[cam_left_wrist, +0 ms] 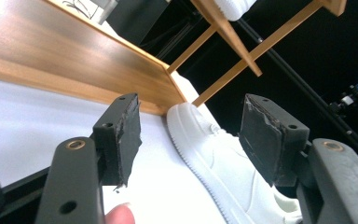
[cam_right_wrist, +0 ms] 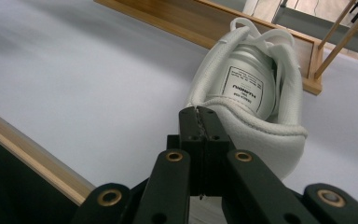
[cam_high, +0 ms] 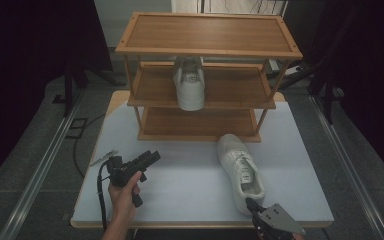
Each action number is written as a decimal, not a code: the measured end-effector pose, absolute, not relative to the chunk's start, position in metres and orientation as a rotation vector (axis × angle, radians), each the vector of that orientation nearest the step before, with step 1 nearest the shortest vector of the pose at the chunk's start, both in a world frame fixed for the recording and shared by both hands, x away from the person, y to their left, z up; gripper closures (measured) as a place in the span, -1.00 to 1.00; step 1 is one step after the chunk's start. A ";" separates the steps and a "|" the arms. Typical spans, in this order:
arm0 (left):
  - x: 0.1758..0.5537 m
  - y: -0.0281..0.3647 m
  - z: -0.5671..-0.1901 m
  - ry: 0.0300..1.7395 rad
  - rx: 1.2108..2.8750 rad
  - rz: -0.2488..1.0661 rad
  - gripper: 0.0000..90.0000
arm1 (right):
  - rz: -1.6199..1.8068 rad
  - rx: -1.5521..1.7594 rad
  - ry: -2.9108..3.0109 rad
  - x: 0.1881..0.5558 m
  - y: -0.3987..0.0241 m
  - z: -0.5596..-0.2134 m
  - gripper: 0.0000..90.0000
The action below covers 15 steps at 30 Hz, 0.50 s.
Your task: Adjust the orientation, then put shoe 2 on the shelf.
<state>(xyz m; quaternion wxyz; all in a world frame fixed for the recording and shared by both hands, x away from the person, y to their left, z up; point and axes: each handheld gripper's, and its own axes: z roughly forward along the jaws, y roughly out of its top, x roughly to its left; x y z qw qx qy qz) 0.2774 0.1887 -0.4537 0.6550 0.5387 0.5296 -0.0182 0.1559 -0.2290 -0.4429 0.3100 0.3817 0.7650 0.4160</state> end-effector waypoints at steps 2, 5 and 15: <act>0.279 0.189 -0.455 1.192 1.216 -0.070 -0.12 | 1.111 1.007 2.026 0.156 -0.227 -0.443 0.90; 0.279 0.190 -0.455 1.190 1.220 -0.061 -0.13 | 1.145 0.976 2.025 0.155 -0.221 -0.442 0.79; 0.277 0.200 -0.449 1.167 1.267 0.000 -0.19 | 1.362 0.940 1.926 0.179 -0.226 -0.389 0.09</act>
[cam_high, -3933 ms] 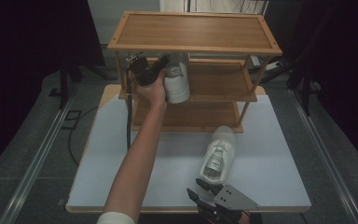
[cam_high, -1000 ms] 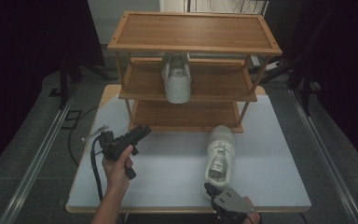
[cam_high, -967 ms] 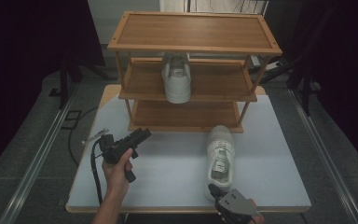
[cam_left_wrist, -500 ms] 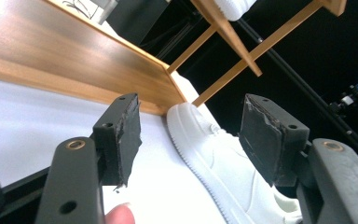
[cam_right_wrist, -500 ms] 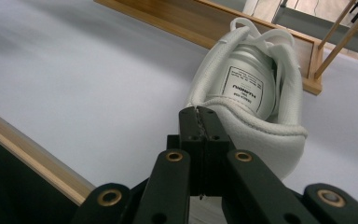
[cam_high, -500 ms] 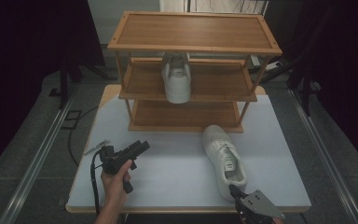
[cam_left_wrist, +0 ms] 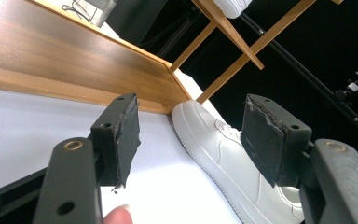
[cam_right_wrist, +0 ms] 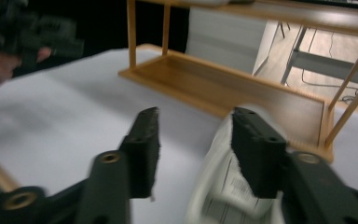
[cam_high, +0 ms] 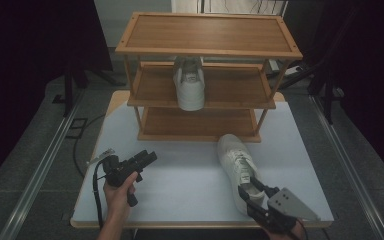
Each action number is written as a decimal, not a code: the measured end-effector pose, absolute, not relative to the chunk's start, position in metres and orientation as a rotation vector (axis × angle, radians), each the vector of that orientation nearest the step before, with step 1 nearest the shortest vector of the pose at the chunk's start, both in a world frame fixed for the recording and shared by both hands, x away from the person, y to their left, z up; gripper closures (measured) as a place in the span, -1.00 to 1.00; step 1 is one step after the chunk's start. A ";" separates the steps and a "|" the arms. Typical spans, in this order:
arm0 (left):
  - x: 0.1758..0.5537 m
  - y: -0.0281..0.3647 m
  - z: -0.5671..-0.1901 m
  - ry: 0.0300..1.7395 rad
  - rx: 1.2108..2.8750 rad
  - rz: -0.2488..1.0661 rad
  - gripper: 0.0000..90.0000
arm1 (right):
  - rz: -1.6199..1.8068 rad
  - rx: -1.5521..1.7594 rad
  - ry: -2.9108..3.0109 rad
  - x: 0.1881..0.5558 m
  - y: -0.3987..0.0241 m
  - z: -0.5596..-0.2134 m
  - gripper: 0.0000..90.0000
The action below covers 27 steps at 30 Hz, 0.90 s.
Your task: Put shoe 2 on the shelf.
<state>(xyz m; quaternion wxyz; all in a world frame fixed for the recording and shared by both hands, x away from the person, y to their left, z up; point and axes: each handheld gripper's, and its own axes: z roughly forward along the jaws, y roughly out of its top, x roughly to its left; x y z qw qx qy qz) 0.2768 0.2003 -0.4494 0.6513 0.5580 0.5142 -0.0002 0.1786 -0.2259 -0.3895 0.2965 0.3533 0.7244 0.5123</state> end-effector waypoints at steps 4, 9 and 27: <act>0.278 0.204 -0.451 1.186 1.256 -0.005 -0.19 | 1.404 1.011 1.844 0.203 -0.238 -0.382 0.02; 0.277 0.202 -0.451 1.186 1.265 -0.005 -0.19 | 1.427 1.069 1.820 0.232 -0.251 -0.382 -0.03; 0.279 0.205 -0.455 1.181 1.254 -0.060 -0.18 | 1.292 1.188 1.950 0.266 -0.260 -0.430 0.12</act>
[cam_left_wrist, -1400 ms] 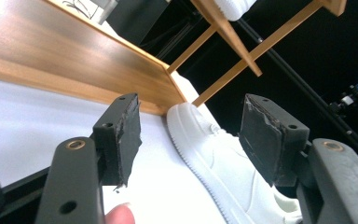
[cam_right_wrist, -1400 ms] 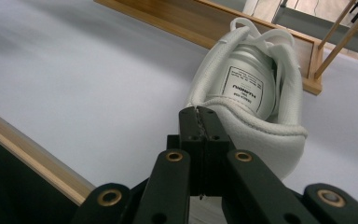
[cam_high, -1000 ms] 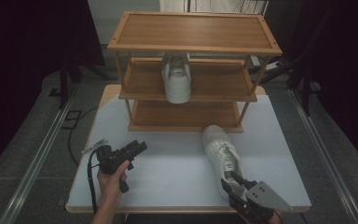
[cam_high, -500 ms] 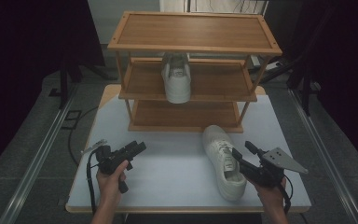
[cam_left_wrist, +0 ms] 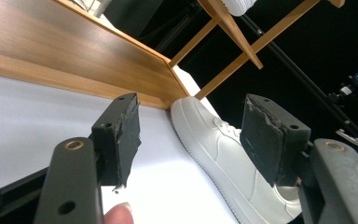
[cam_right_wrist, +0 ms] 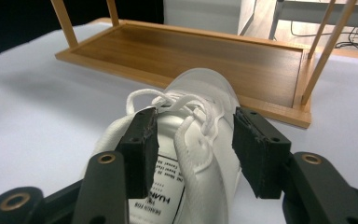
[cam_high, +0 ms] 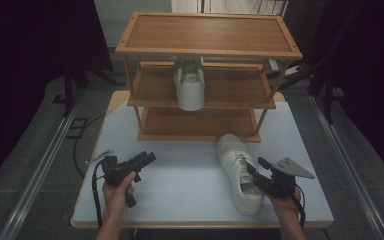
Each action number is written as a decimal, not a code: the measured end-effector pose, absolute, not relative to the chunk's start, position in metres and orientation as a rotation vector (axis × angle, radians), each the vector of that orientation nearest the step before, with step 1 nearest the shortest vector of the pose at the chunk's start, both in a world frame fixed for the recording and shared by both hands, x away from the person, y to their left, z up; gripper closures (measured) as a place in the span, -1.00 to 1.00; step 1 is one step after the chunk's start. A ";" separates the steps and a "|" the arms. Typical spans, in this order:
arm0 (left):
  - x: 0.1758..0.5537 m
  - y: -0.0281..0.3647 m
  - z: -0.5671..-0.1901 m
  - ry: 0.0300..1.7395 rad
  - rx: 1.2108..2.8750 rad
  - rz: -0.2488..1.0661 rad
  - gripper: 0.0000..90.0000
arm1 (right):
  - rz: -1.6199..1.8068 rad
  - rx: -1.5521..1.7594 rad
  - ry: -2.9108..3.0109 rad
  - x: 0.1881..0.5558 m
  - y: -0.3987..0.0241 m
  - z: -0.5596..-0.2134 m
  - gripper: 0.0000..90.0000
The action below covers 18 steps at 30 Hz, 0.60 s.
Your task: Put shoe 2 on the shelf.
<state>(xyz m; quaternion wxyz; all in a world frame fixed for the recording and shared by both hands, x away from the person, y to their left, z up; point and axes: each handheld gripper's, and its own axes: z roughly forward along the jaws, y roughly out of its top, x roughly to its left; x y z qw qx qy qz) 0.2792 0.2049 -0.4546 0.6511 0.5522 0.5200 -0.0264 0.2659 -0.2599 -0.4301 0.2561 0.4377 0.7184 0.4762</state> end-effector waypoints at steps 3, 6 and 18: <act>0.280 0.206 -0.456 1.186 1.250 -0.067 -0.17 | 1.273 1.185 1.974 0.273 -0.258 -0.434 0.13; 0.281 0.206 -0.457 1.189 1.259 -0.076 -0.17 | 1.245 1.208 1.999 0.281 -0.257 -0.442 0.19; 0.284 0.209 -0.459 1.206 1.268 -0.099 -0.17 | 1.163 1.265 2.022 0.291 -0.253 -0.450 0.34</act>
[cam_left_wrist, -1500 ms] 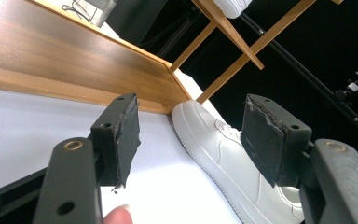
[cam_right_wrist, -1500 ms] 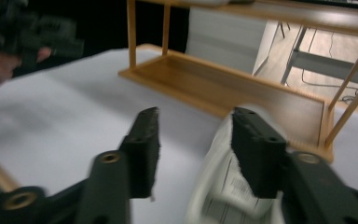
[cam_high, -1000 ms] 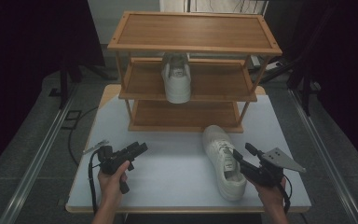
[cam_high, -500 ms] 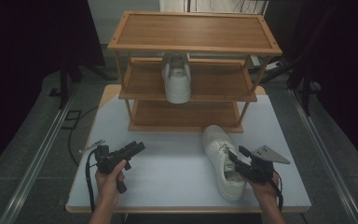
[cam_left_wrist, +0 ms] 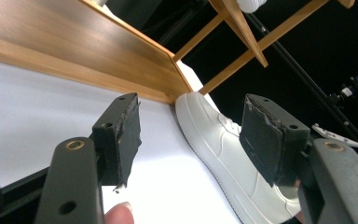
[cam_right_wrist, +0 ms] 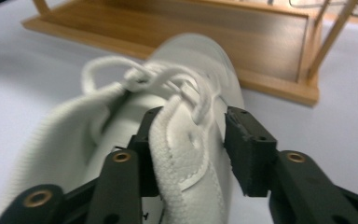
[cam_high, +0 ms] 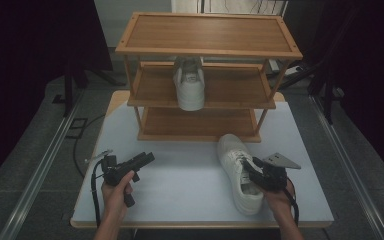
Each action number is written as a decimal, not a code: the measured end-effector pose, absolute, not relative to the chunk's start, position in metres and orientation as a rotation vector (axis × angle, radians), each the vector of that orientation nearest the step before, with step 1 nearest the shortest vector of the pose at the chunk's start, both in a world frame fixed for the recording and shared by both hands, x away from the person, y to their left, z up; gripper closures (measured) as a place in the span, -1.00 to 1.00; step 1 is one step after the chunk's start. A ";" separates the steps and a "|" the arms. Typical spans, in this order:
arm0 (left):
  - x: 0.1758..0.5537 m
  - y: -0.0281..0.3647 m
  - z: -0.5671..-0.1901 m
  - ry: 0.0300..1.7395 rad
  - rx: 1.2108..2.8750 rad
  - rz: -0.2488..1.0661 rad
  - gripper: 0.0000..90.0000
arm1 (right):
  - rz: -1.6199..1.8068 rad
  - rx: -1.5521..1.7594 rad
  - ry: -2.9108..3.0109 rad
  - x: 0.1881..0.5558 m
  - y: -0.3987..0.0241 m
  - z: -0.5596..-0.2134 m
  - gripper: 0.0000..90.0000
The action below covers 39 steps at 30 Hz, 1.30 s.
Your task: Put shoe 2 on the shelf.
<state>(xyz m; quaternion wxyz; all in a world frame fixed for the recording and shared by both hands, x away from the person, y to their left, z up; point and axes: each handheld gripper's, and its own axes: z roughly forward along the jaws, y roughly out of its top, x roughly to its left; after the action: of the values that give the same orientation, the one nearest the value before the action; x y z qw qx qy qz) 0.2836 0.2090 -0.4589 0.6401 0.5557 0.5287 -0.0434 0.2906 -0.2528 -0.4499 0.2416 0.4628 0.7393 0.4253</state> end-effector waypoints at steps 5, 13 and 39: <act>0.283 0.209 -0.459 1.208 1.254 -0.127 -0.17 | 1.181 1.294 1.981 0.290 -0.254 -0.451 0.66; 0.285 0.215 -0.462 1.227 1.239 -0.144 -0.16 | 1.269 1.315 1.925 0.285 -0.260 -0.452 0.83; 0.284 0.217 -0.463 1.240 1.225 -0.146 -0.16 | 1.830 1.403 1.667 0.261 -0.276 -0.432 0.84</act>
<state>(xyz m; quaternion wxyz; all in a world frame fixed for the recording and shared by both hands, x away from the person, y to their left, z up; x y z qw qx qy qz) 0.2844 0.2174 -0.4631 0.6414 0.5375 0.5437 -0.0639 0.2614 -0.2755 -0.4324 0.1476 0.4876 0.5795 0.6362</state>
